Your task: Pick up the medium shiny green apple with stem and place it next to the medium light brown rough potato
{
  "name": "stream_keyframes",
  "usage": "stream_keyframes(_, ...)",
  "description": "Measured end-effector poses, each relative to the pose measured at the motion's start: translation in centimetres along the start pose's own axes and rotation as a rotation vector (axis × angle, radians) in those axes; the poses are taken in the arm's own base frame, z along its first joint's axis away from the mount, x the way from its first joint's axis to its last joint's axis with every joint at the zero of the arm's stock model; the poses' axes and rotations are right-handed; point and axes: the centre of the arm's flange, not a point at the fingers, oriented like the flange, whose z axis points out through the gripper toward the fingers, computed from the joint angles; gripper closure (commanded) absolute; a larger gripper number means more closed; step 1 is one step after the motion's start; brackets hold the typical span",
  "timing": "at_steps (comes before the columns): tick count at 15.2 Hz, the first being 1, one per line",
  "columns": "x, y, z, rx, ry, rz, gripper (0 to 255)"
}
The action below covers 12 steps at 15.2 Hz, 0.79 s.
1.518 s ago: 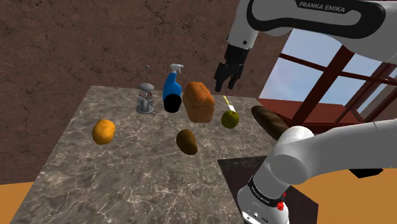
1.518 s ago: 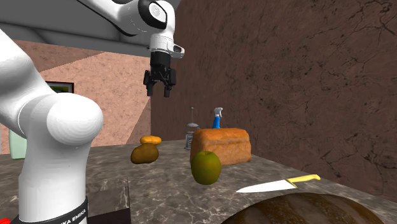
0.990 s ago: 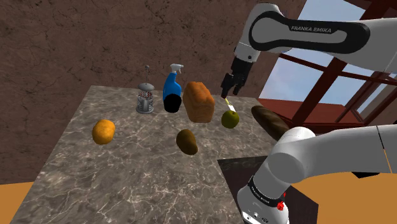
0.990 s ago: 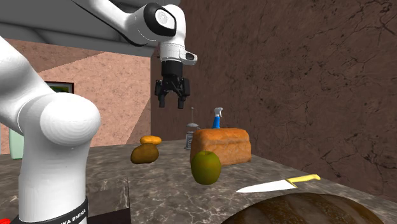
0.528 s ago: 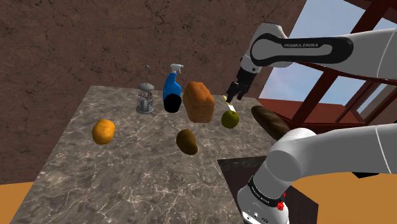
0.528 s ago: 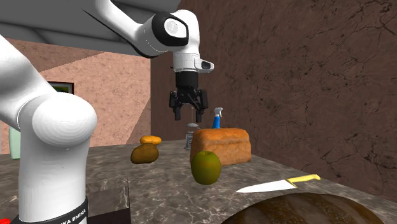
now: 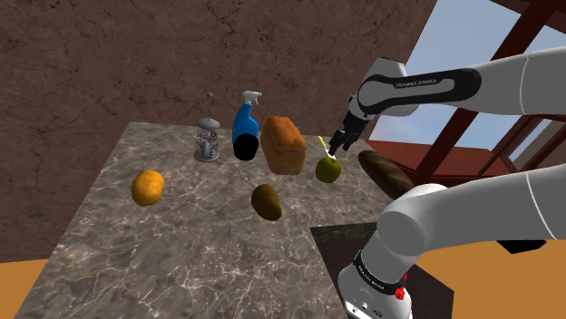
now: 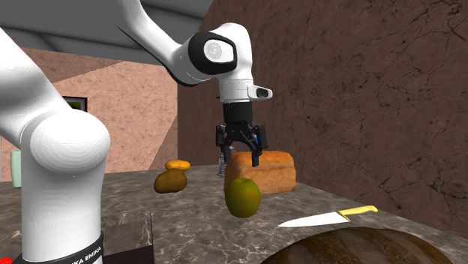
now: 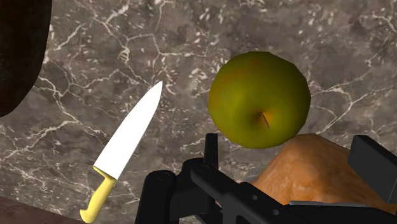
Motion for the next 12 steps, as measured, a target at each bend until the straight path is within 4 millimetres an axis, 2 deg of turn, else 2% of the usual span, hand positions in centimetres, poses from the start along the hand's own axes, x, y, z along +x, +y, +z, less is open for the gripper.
stream_keyframes(5,0.1,0.1,2.4,0.000,0.001,0.000,0)
stream_keyframes(11,0.1,0.1,2.8,-0.001,0.002,0.000,0)
stream_keyframes(12,0.1,0.1,2.8,-0.001,0.002,0.000,255)
